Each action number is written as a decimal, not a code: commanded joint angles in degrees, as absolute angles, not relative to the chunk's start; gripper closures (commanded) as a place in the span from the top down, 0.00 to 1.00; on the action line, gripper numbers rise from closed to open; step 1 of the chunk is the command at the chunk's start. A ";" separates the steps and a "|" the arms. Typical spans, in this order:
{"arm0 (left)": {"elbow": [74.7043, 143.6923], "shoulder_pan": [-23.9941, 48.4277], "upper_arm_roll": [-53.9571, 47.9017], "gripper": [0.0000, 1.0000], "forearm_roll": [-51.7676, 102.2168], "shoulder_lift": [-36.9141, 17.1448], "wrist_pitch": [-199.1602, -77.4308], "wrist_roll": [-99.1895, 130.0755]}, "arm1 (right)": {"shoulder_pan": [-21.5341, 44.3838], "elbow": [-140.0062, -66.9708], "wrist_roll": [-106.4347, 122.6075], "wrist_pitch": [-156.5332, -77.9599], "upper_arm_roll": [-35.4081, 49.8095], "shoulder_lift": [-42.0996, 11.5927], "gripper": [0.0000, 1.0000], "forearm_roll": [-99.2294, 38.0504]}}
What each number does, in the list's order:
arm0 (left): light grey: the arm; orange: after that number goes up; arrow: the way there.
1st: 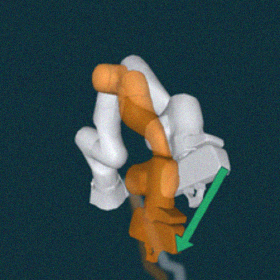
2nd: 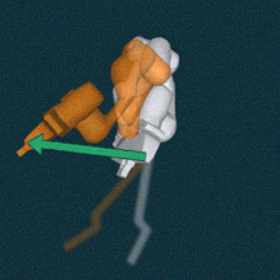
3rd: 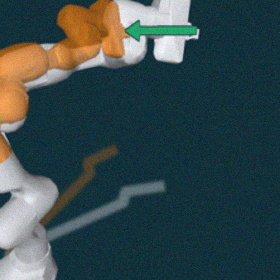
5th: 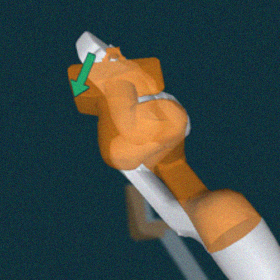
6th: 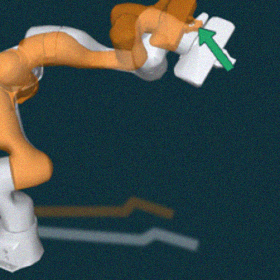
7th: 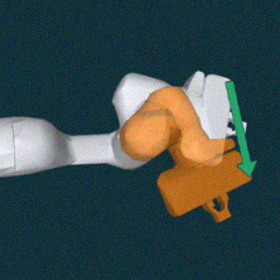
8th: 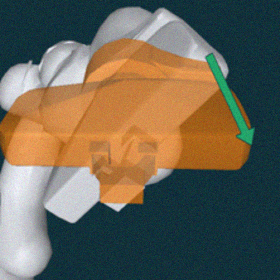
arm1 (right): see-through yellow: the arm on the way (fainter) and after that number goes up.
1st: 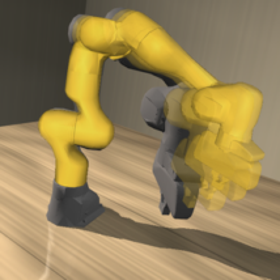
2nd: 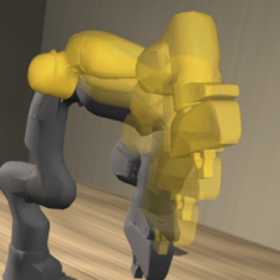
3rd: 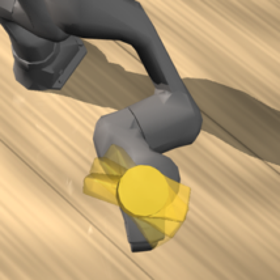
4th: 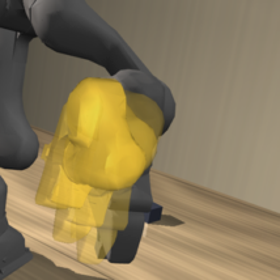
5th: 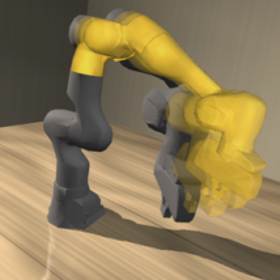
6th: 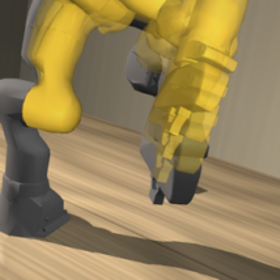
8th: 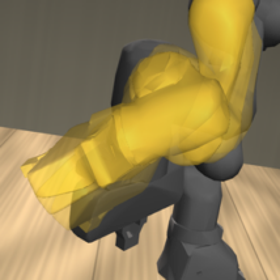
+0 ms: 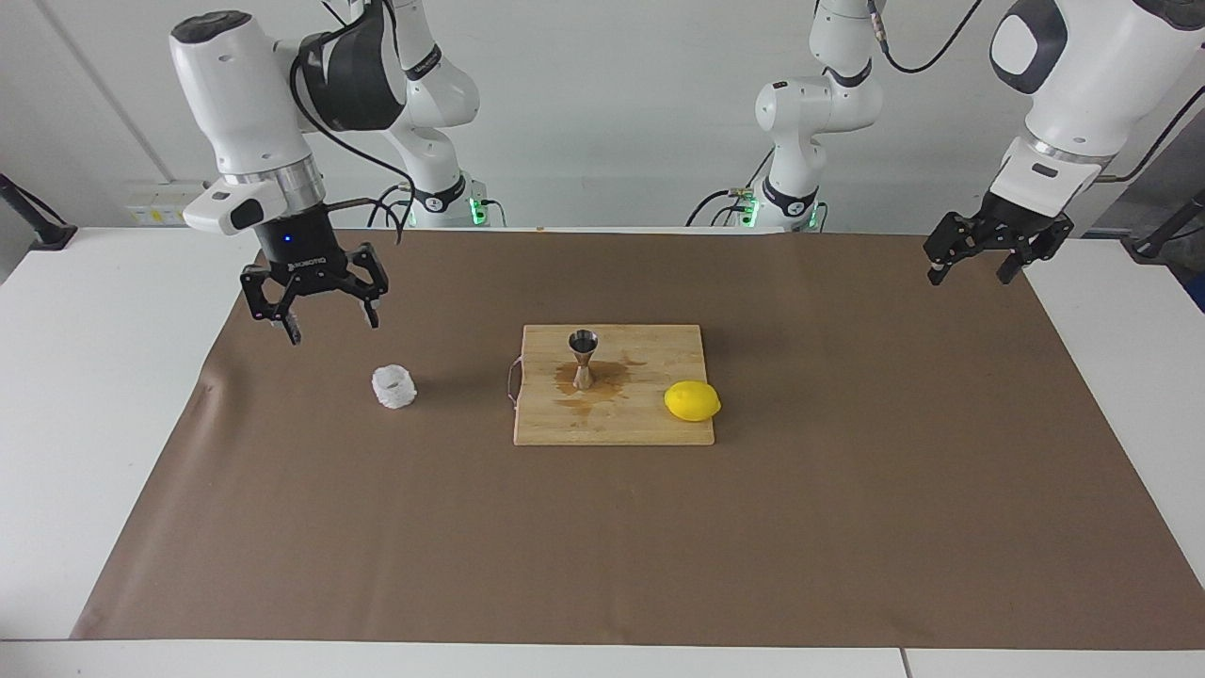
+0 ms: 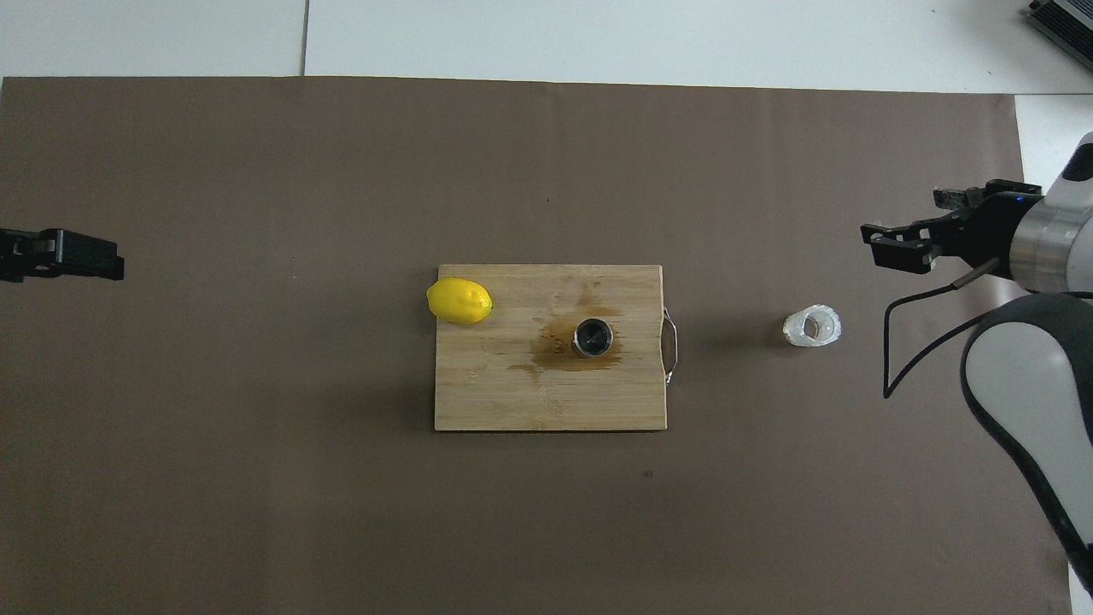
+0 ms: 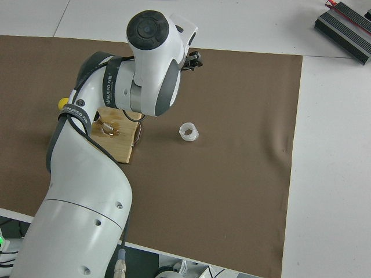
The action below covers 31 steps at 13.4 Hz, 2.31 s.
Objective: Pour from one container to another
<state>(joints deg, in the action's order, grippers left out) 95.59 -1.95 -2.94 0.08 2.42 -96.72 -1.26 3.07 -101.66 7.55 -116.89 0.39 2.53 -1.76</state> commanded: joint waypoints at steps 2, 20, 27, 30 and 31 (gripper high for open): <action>95.98 -1.67 -2.64 1.00 -0.44 3.25 -96.15 -0.62 | 2.55 -92.65 0.09 -103.91 0.70 0.18 1.00 0.00; 95.98 -1.67 -2.64 1.00 -0.44 3.25 -96.15 -0.62 | 2.20 -94.92 -9.32 -92.02 0.79 2.90 1.00 2.72; 95.98 -1.67 -2.64 1.00 -0.44 3.25 -96.15 -0.62 | 2.20 -95.10 -6.77 -92.46 0.70 2.90 1.00 1.76; 95.98 -1.67 -2.64 1.00 -0.44 3.25 -96.15 -0.62 | 2.11 -95.10 -6.77 -92.64 0.70 2.90 1.00 1.14; 95.98 -1.67 -2.64 1.00 -0.44 3.25 -96.15 -0.62 | 2.11 -95.10 -6.77 -92.64 0.70 2.90 1.00 1.14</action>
